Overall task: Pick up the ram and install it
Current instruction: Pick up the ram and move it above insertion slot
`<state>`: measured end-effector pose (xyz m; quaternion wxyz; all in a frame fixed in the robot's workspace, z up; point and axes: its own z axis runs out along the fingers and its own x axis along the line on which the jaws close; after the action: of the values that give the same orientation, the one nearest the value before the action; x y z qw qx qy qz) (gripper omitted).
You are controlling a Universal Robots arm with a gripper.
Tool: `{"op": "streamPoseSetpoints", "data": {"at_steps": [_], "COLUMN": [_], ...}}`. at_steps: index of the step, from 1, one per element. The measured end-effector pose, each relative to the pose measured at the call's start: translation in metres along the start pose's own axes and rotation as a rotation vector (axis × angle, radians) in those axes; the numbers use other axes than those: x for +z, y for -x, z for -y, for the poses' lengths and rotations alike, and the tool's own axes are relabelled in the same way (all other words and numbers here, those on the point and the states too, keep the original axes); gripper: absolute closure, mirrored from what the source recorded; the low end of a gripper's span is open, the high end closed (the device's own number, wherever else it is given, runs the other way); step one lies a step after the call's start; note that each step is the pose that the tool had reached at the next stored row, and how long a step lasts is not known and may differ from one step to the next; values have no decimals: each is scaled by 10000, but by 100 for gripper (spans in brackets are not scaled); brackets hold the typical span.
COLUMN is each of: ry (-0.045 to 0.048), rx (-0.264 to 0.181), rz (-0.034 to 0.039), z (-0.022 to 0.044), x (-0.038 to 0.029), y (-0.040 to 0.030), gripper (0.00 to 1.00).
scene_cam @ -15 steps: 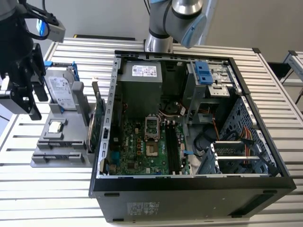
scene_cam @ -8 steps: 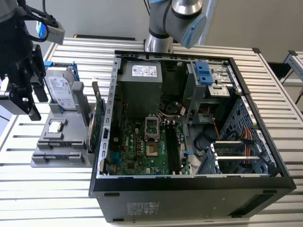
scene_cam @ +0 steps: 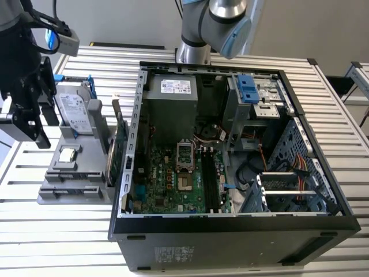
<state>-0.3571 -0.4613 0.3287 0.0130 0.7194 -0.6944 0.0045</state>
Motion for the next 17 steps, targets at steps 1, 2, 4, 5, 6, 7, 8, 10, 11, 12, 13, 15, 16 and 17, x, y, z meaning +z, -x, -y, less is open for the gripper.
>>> {"op": "streamPoseSetpoints", "data": {"at_steps": [1, 2, 4, 5, 6, 7, 8, 10, 11, 12, 13, 15, 16, 17], "ry": [1, 1, 1, 1, 1, 1, 1, 1, 1, 2, 2, 2, 2, 1], "rx": [0, 0, 0, 0, 0, 0, 1, 3, 4, 5, 6, 7, 7, 7], "rz": [-7, -15, -26, -31, -32, -33, -33, -35, -37, -39, -40, -40, -40, -40], "z": [0, 0, 0, 0, 0, 0, 0, 1, 1, 1, 1, 1, 1, 1], "x": [5, 11, 23, 29, 35, 41, 48, 61, 68, 74, 82, 96, 101, 107], "y": [0, 0, 1, 1, 1, 1, 1, 2, 2, 2, 2, 2, 3, 3], "gripper": [0, 0, 0, 0, 0, 0, 0, 0, 0, 0, 0, 0, 0, 0]}}
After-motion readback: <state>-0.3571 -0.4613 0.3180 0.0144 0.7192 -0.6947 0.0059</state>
